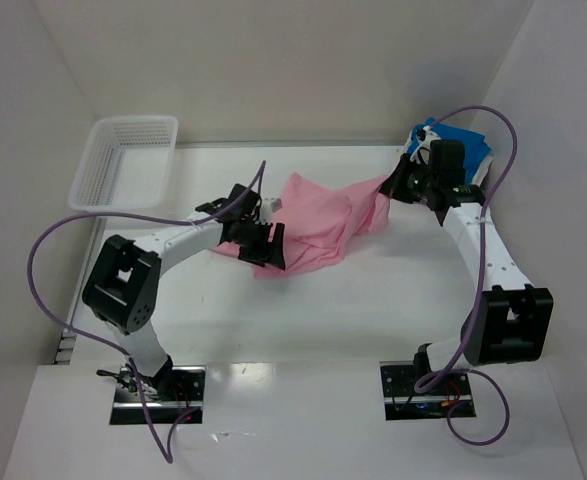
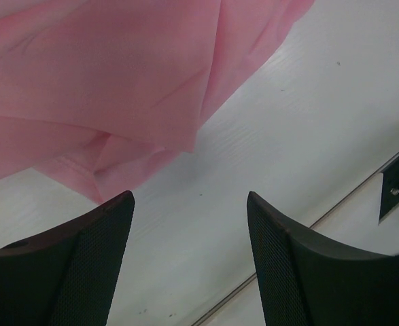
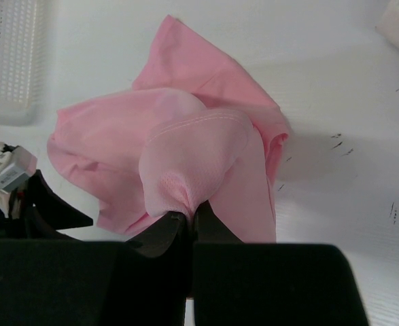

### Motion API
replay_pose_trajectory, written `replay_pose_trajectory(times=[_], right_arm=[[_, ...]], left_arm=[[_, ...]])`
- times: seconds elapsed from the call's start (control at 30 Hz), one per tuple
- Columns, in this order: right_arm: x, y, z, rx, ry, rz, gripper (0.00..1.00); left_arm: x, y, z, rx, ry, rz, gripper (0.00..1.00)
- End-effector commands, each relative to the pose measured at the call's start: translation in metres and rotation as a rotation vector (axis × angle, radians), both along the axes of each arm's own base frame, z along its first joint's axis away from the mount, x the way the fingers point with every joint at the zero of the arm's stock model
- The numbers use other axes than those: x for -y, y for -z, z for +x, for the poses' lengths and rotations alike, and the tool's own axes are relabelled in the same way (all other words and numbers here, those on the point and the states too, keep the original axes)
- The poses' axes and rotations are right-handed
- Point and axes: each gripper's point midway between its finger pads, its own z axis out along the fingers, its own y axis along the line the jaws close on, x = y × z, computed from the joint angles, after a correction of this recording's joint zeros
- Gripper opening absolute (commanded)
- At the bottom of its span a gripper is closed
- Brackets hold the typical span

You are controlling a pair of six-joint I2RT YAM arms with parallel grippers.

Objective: Fold and stack the t-shirts
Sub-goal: Flatten out the tshirt

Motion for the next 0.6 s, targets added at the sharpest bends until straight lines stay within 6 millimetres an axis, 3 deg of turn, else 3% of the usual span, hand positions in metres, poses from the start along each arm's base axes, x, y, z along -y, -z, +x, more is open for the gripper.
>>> replay_pose_trajectory(times=[0.0, 0.2, 0.57], right_arm=[[0.001, -0.015, 0.004, 0.071, -0.011, -0.008, 0.0], [0.001, -0.015, 0.004, 0.071, -0.011, -0.008, 0.0], [0.001, -0.015, 0.004, 0.071, -0.011, -0.008, 0.0]], left_arm=[[0.004, 0.015, 0.018, 0.021, -0.074, 0.031, 0.75], [0.011, 0.035, 0.028, 0.028, -0.118, 0.08, 0.74], [0.031, 0.025, 0.047, 0.094, -0.149, 0.063, 0.7]])
